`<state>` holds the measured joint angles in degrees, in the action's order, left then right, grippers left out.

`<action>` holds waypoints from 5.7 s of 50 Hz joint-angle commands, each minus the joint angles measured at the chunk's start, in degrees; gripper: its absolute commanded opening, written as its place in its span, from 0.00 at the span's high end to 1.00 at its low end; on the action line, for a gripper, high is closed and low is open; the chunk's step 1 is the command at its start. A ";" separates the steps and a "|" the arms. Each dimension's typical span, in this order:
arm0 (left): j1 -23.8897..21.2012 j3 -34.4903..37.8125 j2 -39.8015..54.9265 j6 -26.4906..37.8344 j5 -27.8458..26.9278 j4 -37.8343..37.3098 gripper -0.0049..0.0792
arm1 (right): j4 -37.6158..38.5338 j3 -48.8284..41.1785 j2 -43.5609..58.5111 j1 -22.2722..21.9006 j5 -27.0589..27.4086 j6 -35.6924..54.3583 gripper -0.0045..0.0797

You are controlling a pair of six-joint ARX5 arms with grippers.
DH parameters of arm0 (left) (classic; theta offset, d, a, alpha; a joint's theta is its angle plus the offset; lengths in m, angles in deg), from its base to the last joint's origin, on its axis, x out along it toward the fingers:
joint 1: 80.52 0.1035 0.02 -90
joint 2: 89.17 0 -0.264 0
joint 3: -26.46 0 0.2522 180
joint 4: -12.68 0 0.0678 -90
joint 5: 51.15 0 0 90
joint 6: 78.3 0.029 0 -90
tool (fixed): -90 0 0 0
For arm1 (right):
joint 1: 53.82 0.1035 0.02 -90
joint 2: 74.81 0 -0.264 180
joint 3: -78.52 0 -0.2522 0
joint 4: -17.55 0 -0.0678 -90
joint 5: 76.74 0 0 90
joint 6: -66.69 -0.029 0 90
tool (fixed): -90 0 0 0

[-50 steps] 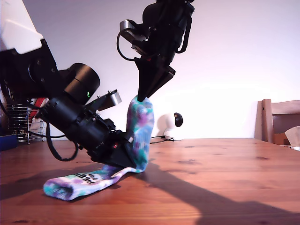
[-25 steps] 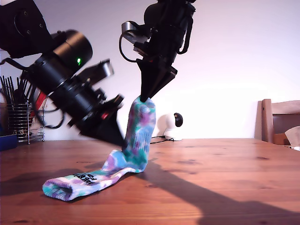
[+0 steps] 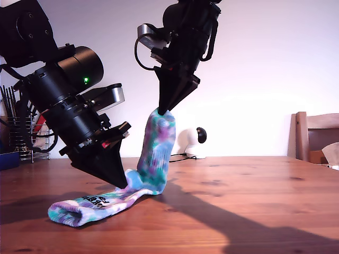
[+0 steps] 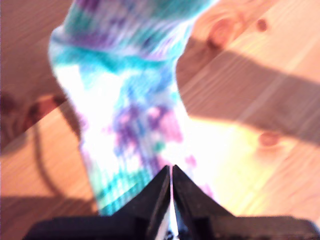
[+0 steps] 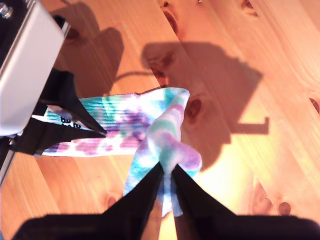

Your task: Fold the socks in front of you. After folding them, place them to the left side.

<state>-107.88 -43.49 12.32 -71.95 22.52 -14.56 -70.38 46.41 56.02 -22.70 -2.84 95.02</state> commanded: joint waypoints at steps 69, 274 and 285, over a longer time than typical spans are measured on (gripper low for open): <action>-0.42 0.55 10.27 0.50 1.68 9.46 0.96 | -0.07 -0.52 1.22 -0.50 -0.26 0.17 0.96; 14.67 0.55 -5.64 1.99 -5.99 1.27 0.96 | 1.46 -5.92 4.94 11.89 -6.29 -2.23 0.96; 14.67 0.55 -5.64 2.01 -5.97 1.07 0.96 | 2.01 -5.95 6.43 11.89 -6.34 -2.21 0.96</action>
<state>-93.15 -43.95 6.53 -70.00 16.77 -13.55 -68.61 41.05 60.11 -11.01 -8.90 92.44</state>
